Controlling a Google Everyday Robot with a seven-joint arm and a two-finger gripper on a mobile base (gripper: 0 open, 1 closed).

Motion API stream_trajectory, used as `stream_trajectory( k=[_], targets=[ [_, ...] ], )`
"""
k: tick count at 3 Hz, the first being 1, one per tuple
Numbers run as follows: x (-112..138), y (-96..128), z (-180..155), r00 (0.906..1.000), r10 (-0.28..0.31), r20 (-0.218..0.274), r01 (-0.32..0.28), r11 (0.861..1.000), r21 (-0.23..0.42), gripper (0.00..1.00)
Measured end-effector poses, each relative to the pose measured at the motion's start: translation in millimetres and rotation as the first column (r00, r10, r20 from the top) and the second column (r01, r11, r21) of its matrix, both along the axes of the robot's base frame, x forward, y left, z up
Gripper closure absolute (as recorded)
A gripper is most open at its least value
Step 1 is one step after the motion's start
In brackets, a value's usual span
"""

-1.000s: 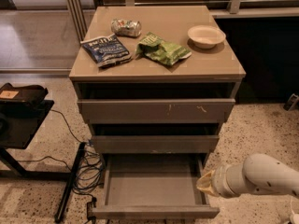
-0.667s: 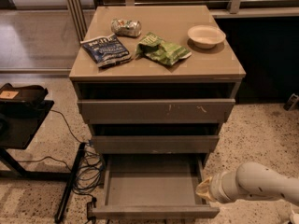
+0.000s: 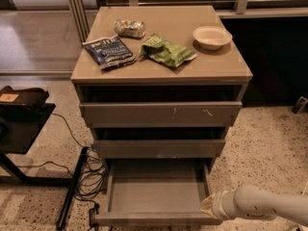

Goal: Close bottom drawer

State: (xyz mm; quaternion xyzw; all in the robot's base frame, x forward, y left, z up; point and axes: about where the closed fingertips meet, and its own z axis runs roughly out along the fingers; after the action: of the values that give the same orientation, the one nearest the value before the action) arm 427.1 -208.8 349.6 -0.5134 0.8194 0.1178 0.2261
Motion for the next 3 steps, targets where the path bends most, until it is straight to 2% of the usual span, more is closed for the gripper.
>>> stream_trajectory(
  k=[1, 2, 3],
  targets=[
    [0, 3, -40, 0.9998, 0.016, -0.008, -0.016, 1.0, 0.024, 1.0],
    [-2, 4, -76, 0.9985, 0.035, -0.043, -0.033, 0.998, 0.05, 1.0],
    [-7, 3, -110, 0.992, 0.058, -0.112, -0.049, 0.995, 0.082, 1.0]
  ],
)
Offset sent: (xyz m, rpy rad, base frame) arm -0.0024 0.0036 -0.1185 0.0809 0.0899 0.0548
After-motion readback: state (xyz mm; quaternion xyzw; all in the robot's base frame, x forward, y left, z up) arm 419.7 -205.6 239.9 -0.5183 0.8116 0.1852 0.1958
